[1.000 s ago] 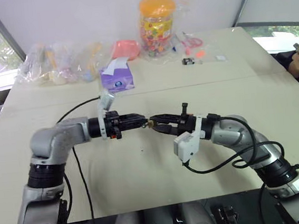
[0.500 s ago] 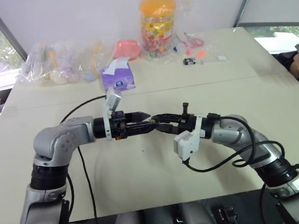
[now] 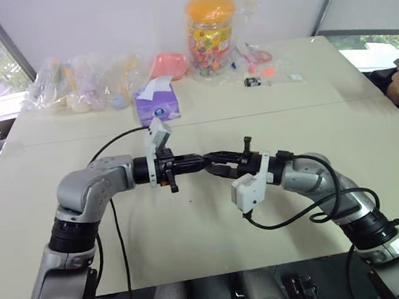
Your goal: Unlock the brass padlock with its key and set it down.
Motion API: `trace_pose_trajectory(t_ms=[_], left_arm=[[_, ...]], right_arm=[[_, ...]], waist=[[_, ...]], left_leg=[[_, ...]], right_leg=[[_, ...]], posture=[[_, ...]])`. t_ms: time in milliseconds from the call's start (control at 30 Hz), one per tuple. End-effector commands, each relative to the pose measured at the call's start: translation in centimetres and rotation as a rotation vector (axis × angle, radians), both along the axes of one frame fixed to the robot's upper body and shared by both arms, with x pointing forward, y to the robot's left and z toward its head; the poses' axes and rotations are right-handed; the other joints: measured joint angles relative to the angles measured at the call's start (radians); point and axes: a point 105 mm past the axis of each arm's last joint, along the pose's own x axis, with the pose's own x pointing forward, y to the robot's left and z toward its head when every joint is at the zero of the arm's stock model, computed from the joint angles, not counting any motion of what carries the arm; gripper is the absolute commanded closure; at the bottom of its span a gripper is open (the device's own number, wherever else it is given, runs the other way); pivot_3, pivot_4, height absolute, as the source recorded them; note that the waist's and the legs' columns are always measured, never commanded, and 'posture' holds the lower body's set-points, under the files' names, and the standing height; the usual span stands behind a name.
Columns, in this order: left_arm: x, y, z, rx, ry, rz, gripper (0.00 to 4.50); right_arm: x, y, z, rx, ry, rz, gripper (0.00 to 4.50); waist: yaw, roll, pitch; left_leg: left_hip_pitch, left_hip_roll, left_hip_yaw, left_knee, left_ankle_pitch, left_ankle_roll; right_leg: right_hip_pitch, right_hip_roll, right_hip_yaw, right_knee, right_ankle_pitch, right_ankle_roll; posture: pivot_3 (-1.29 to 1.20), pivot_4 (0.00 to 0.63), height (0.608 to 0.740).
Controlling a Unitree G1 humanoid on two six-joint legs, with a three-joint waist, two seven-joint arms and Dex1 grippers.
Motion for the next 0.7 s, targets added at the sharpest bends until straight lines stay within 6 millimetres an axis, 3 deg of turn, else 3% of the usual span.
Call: trace_pose_trajectory(t_ms=[33,200,233,333,400,433,533,667,700], left_arm=[[-0.4,-0.1,0.1,0.006,-0.01,-0.038,4.47],[-0.3,0.0,-0.1,0.017,-0.016,-0.033,4.47],[-0.3,0.0,-0.1,0.016,-0.017,-0.033,4.5],[-0.3,0.0,-0.1,0.014,-0.019,-0.034,4.5],[-0.3,0.2,-0.1,0.013,-0.018,-0.031,4.5],[-0.2,0.3,-0.2,0.014,-0.019,-0.027,4.5],[0.0,0.6,-0.1,0.013,-0.024,-0.023,4.5],[0.3,0.7,0.2,0.01,-0.035,-0.019,4.5],[0.4,0.7,0.2,0.011,-0.038,-0.02,4.5]], right_arm=[[-0.3,0.2,1.6,0.031,-0.057,0.018,3.81],[-0.2,0.2,2.0,0.057,-0.027,0.006,3.81],[-0.1,0.1,2.1,0.068,-0.009,0.002,2.77],[0.2,-0.3,1.8,0.085,0.103,-0.035,1.31],[0.4,-1.4,1.2,0.135,0.327,-0.106,0.33],[0.2,-2.0,0.9,0.147,0.438,-0.132,0.06],[-0.7,-3.3,0.8,0.191,0.674,-0.178,0.06],[-1.5,-3.9,2.3,0.309,0.881,-0.196,0.06],[-1.5,-3.7,2.7,0.336,0.916,-0.192,0.28]], waist=[[0.0,0.0,0.0],[0.0,0.0,0.0],[0.0,0.0,0.0],[0.0,0.0,0.0],[0.001,0.0,0.0],[0.003,0.0,0.0],[0.004,0.0,0.0],[0.002,0.0,0.0],[0.0,0.0,0.0]], left_leg=[[0.0,0.0,0.0,0.0,0.0,0.0],[0.0,0.0,0.0,0.0,0.0,0.0],[0.0,0.0,0.0,0.0,0.0,0.0],[0.0,0.0,0.0,0.0,0.0,0.0],[0.0,0.0,0.0,0.0,0.0,0.0],[0.0,0.0,0.0,0.0,0.0,0.0],[0.0,0.0,0.0,0.0,0.0,0.0],[0.0,0.001,0.0,0.0,0.0,0.0],[0.0,0.001,0.0,0.0,0.0,0.0]], right_leg=[[0.0,0.0,0.0,0.0,0.0,0.0],[0.0,0.0,0.0,0.0,0.0,0.0],[0.0,0.0,0.0,0.0,0.0,0.0],[0.0,0.0,0.0,0.0,0.0,0.0],[0.0,0.0,0.0,0.0,0.0,0.0],[0.0,0.0,0.0,0.0,0.0,0.0],[0.0,-0.001,0.0,0.0,0.0,0.0],[0.0,-0.002,0.0,0.0,0.0,0.0],[0.0,-0.002,0.0,0.0,0.0,0.0]], posture=[[0.0,0.15,0.737],[0.0,0.15,0.737],[0.0,0.15,0.737],[0.0,0.15,0.737],[0.0,0.15,0.737],[0.0,0.15,0.737],[0.0,0.15,0.737],[0.0,0.15,0.737],[0.0,0.15,0.737]])
